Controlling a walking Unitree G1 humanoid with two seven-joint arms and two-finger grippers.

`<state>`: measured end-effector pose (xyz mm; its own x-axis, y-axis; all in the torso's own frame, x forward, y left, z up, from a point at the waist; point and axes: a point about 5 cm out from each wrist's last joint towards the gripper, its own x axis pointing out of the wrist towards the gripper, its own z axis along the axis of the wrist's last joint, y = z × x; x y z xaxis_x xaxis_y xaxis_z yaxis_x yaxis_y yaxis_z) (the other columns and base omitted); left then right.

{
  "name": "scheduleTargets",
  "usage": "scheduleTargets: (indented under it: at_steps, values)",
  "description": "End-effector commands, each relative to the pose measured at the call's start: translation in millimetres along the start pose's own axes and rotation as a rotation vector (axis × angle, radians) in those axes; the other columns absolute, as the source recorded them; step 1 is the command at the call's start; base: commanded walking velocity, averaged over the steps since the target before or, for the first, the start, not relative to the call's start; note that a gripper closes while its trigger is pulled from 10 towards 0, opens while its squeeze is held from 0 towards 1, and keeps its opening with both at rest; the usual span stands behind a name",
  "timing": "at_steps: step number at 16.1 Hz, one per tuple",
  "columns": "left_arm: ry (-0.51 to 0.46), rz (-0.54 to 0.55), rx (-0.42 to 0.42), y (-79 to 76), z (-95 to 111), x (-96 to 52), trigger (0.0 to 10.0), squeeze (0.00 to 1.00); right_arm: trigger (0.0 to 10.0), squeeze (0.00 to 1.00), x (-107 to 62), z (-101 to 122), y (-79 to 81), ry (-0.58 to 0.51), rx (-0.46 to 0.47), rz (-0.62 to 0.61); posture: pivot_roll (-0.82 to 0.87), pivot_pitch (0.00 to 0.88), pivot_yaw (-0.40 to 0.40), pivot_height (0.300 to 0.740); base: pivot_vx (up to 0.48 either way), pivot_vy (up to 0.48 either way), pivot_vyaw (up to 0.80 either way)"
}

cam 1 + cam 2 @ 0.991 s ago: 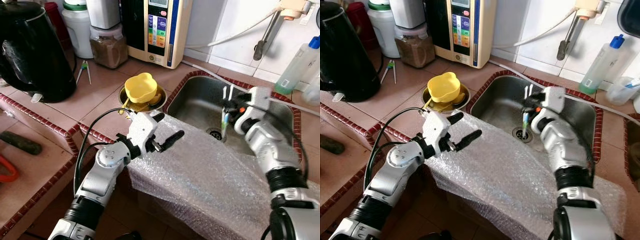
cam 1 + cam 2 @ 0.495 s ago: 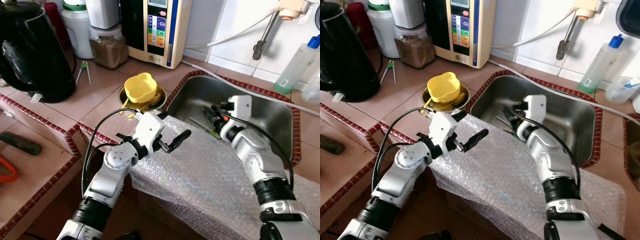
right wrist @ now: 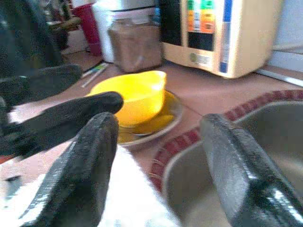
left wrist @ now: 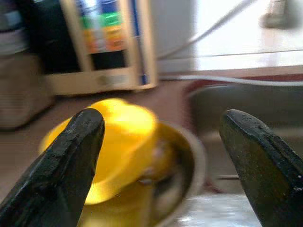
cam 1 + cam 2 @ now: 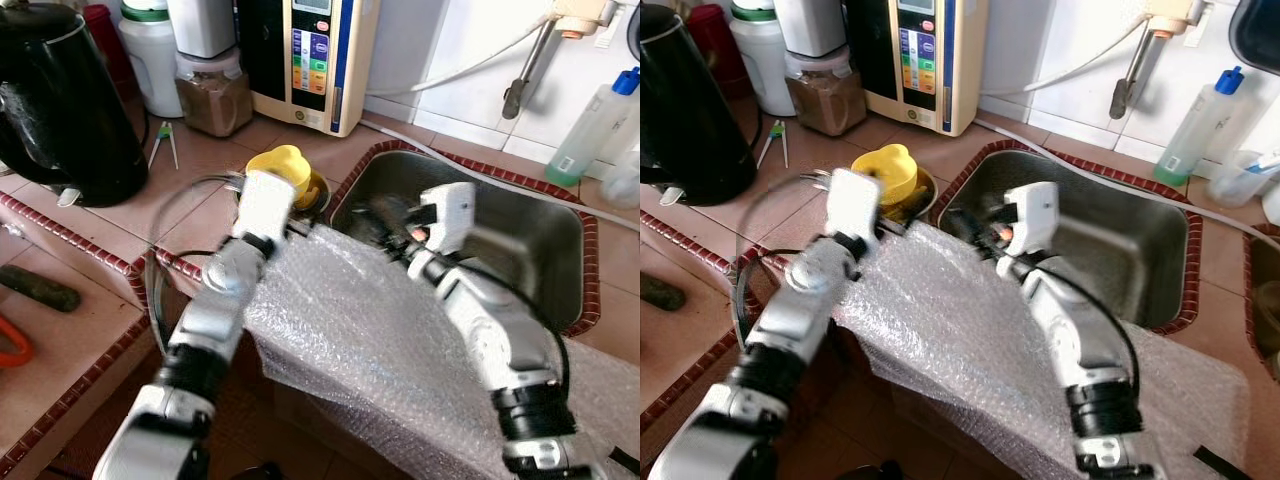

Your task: Kitchen organization

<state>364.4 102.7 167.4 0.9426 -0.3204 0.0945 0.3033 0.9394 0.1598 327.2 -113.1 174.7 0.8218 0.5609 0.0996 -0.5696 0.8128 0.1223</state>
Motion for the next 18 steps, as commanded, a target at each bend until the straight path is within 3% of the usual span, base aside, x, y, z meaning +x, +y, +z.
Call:
scheduleTargets:
  at_steps: [1, 4, 5, 6, 9, 10, 12, 15, 18]
  values:
    - [0.015, 0.073, 0.004, 11.6, 0.8, 3.6, 10.0, 1.00, 10.0, 1.00, -1.0, 4.0, 8.7, -0.014, 0.007, 0.036, -0.10, 0.064, -0.008, 0.740, 0.000, 0.000, 0.00]
    - [0.027, 0.197, 0.005, 34.4, 5.0, 10.2, 10.0, 1.00, 10.0, 1.00, -4.4, 2.2, 20.4, -0.017, 0.015, 0.062, -0.11, 0.070, 0.002, 0.740, 0.000, 0.000, 0.00]
    - [0.035, 0.224, 0.004, 40.6, 6.2, 12.5, 10.0, 0.11, 10.0, 1.00, -5.8, 2.2, 22.6, -0.017, 0.017, 0.064, -0.11, 0.070, 0.005, 0.740, 0.000, 0.000, 0.00]
    - [0.049, 0.261, -0.011, 49.1, 7.6, 15.2, 10.0, 0.00, 10.0, 1.00, -7.6, 2.2, 25.5, -0.017, 0.020, 0.069, -0.11, 0.072, 0.007, 0.740, 0.000, 0.000, 0.00]
    - [0.078, 0.304, -0.093, 55.2, 7.9, 18.9, 10.0, 0.00, 10.0, 1.00, -9.7, 3.0, 32.0, -0.016, 0.028, 0.098, -0.11, 0.073, 0.011, 0.740, 0.000, 0.000, 0.00]
    - [0.116, 0.297, -0.154, 53.9, 4.8, 22.9, 10.0, 0.00, 10.0, 0.70, -10.7, 4.6, 37.5, -0.020, 0.042, 0.133, -0.11, 0.074, 0.011, 0.740, 0.000, 0.000, 0.00]
    - [0.116, 0.267, -0.166, 52.0, 10.3, 28.9, 10.0, 0.00, 10.0, 0.00, -11.5, 6.3, 42.5, -0.024, 0.050, 0.168, -0.11, 0.076, 0.010, 0.740, 0.000, 0.000, 0.00]
    - [0.122, 0.252, -0.148, 51.1, 15.3, 33.5, 10.0, 0.00, 10.0, 0.00, -11.5, 7.5, 42.5, -0.024, 0.040, 0.172, -0.11, 0.074, 0.016, 0.740, 0.000, 0.000, 0.00]
    - [0.236, 0.203, -0.173, 42.7, 6.1, 36.7, 10.0, 0.00, 10.0, 0.00, -12.4, 10.7, 38.8, -0.029, 0.037, 0.160, -0.12, 0.074, 0.018, 0.740, 0.000, 0.000, 0.00]
